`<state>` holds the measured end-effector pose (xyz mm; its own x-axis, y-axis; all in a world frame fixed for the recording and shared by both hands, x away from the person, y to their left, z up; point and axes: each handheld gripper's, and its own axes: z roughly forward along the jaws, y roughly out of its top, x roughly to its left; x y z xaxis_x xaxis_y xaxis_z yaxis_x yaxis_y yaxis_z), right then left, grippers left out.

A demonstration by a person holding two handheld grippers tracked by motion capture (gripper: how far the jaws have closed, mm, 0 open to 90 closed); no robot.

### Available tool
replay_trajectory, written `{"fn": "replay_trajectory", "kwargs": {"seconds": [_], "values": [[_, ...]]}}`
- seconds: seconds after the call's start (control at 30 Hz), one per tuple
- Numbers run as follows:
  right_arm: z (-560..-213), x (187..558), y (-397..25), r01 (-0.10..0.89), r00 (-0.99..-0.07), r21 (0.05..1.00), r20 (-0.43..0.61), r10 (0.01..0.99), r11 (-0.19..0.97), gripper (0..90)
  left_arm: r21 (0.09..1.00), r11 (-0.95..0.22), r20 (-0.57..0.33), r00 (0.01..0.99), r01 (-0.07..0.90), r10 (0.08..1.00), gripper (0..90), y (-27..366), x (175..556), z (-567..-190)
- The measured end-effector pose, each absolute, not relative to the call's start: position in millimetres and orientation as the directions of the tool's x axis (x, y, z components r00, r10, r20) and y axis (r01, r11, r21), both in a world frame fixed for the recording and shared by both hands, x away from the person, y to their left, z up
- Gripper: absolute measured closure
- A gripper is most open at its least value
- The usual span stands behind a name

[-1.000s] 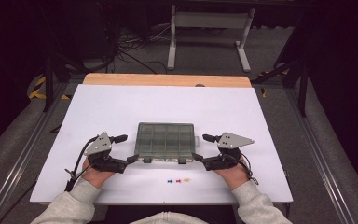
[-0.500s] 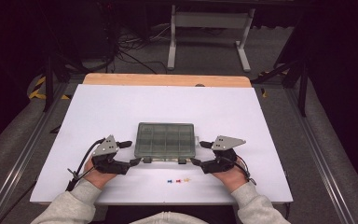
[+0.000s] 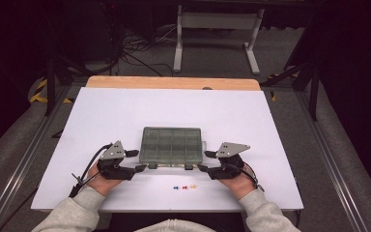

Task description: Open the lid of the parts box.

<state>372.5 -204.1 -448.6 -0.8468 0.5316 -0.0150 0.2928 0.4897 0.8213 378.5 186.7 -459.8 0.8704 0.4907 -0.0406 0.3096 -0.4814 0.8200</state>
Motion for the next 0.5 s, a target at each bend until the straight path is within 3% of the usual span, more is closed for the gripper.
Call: {"fn": "replay_trajectory", "kwargs": {"seconds": [0.5], "values": [[-449.3, 370.8, -203.0, 0.283, -0.855, 0.807, -0.032, 0.517, 0.519, 55.7, 0.799, -0.511, -0.027, 0.868, 0.316, 0.496, 49.7, 186.2, 378.6, -461.4]]}}
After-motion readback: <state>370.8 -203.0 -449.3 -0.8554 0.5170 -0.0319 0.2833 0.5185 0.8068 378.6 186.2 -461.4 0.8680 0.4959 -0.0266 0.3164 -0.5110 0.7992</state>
